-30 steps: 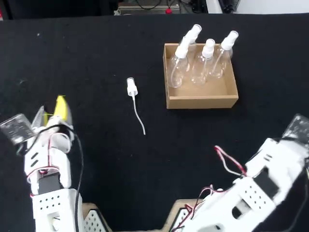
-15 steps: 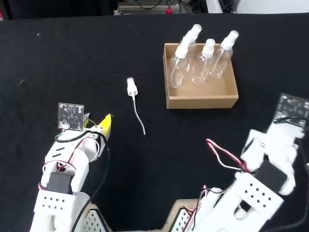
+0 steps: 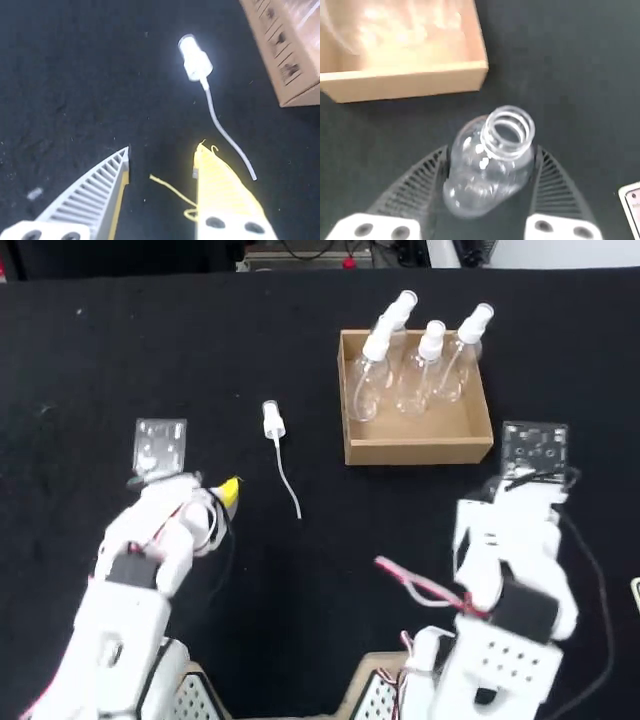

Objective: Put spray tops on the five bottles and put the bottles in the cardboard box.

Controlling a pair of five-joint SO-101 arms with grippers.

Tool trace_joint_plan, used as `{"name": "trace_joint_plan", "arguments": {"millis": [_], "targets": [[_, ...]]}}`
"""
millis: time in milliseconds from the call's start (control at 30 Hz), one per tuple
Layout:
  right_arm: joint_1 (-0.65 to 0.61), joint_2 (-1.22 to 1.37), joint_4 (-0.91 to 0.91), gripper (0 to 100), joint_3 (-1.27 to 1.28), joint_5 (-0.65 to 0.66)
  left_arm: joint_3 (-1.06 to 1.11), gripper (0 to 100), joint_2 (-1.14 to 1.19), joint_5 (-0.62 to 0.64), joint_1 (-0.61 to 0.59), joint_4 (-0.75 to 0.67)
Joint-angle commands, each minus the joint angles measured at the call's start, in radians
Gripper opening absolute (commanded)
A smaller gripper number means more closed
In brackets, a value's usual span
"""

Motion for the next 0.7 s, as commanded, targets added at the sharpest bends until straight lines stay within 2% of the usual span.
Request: {"name": "trace_joint_plan", "arguments": {"millis": [0,167,367,667], "targets": [[-0.107,-0.108,0.002,17.1,-0.039,-0.04,-0.194,20,0.308,0.057,0.012,-0.031],[-0.305,-0.222,-0.046,17.1,0.044,-0.094,-0.295,20,0.496,0.1,0.012,-0.032],[-0.45,-0.392,-0.183,17.0,0.189,-0.143,-0.397,20,0.611,0.13,0.012,-0.032],[-0.48,-0.616,-0.157,17.0,0.305,-0.137,-0.615,21,0.787,0.123,0.01,-0.021]]}}
